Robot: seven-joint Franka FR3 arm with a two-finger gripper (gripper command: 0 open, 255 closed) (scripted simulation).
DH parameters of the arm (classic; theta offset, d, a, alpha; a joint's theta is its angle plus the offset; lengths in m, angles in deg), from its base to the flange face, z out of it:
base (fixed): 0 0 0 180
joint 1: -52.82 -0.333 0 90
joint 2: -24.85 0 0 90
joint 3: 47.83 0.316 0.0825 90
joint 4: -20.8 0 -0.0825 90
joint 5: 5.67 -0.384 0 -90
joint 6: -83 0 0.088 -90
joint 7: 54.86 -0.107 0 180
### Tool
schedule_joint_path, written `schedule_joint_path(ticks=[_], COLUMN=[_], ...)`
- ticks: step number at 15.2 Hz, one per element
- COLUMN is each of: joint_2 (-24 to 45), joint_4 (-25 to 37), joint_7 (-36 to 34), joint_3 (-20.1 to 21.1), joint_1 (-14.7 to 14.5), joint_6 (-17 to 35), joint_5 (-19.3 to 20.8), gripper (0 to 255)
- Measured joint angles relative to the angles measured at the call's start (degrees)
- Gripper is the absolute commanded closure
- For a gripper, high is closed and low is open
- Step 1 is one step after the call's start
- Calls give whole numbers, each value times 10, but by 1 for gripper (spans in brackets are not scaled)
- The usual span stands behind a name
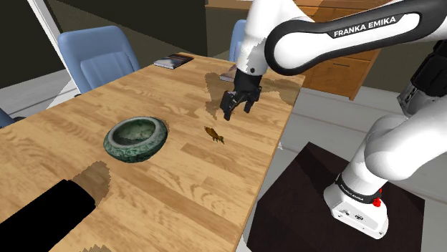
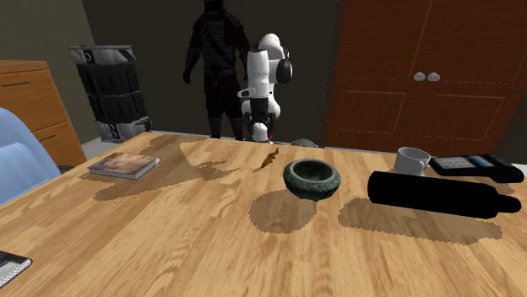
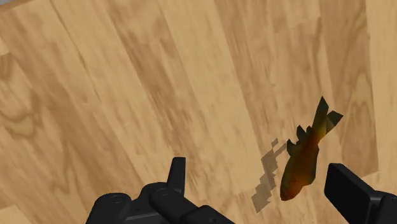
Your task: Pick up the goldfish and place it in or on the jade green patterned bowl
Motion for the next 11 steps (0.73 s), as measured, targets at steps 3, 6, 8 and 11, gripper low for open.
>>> schedule_joint_path(ticks=[3,6,8,11], joint_2=[53,106,126,142], joint_4=[21,42,43,34], joint_7=[-32,-66,-75,-81], joint_3=[30,56,64,69], joint_1=[3,6,8,9], joint_6=[44,87,107,132], joint_5=[7,21,28,34], gripper=[0,0,0,0])
